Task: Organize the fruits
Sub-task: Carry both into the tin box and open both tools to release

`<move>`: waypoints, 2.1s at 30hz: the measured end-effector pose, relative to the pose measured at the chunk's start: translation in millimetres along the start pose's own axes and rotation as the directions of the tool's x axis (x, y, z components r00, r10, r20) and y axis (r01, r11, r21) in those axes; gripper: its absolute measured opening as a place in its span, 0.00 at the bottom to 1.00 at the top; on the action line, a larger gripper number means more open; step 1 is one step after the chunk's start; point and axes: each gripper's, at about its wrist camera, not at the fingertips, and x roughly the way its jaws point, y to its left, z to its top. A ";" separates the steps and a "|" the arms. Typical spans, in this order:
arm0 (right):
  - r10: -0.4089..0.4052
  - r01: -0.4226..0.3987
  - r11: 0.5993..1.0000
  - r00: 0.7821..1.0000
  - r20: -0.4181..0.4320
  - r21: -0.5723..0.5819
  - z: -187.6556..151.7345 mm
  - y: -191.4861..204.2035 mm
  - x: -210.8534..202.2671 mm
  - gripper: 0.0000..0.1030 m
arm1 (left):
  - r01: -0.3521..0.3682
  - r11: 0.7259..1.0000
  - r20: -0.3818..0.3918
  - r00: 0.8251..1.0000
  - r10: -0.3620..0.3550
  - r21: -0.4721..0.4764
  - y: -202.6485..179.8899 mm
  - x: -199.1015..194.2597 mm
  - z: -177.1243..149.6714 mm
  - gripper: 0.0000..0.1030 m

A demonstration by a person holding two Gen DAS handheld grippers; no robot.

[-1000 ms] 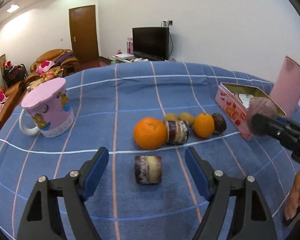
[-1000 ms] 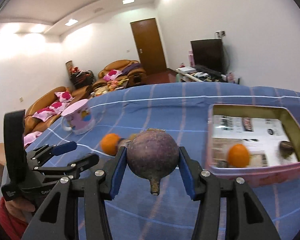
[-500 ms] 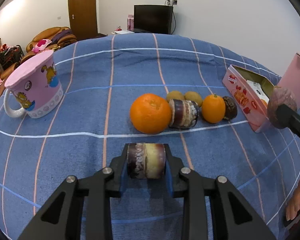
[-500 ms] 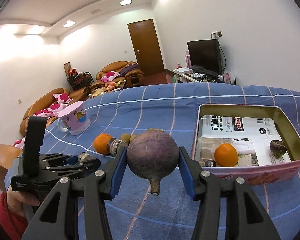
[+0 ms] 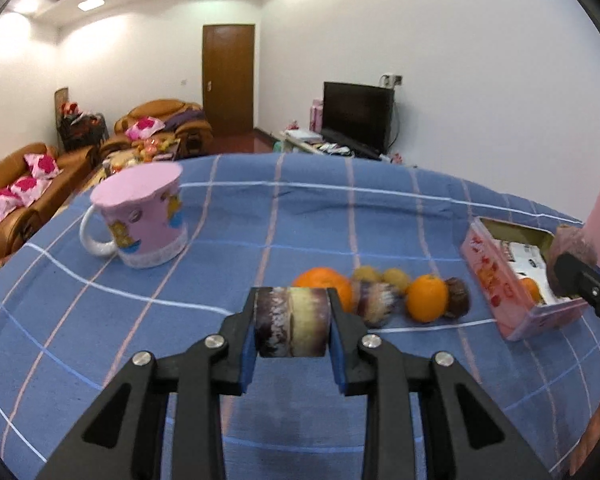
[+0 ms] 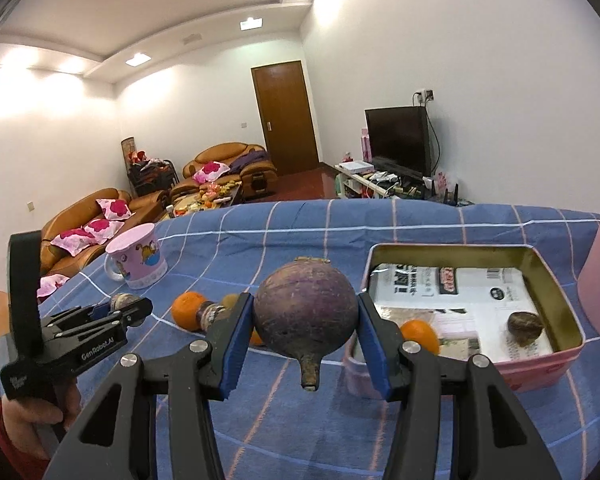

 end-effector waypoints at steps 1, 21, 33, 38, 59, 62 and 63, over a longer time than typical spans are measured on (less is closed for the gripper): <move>-0.008 0.008 1.000 1.000 0.005 -0.005 0.1 -3.3 -1.4 0.51 | 0.005 1.000 0.006 1.000 -0.005 0.008 -5.6 -0.7 0.4 0.30; -0.203 0.199 0.977 0.978 0.055 0.083 17.7 -127.0 -29.7 0.51 | 0.144 0.979 0.040 0.988 -0.151 0.143 -151.9 9.0 18.1 0.30; -0.303 0.298 0.949 0.953 0.032 0.102 24.2 -176.5 -21.9 0.51 | 0.193 0.960 0.011 0.980 -0.199 0.202 -226.6 33.5 26.9 0.30; -0.301 0.301 0.951 0.953 -0.001 0.068 24.7 -175.6 -7.0 0.51 | 0.175 0.961 -0.025 0.985 -0.173 0.213 -245.3 47.5 28.2 0.30; -0.111 0.125 0.988 0.983 -0.143 0.092 18.3 -177.5 36.4 0.52 | 0.132 0.971 -0.149 0.984 -0.103 0.202 -258.5 76.0 31.5 0.30; -0.060 0.080 0.988 0.987 -0.150 0.129 15.4 -180.0 37.7 0.52 | 0.129 0.970 -0.149 0.984 -0.099 0.204 -260.3 75.6 31.4 0.30; -0.055 0.073 0.989 0.989 -0.140 0.129 15.4 -179.2 36.2 0.52 | 0.127 0.971 -0.149 0.984 -0.097 0.205 -261.5 76.2 32.4 0.30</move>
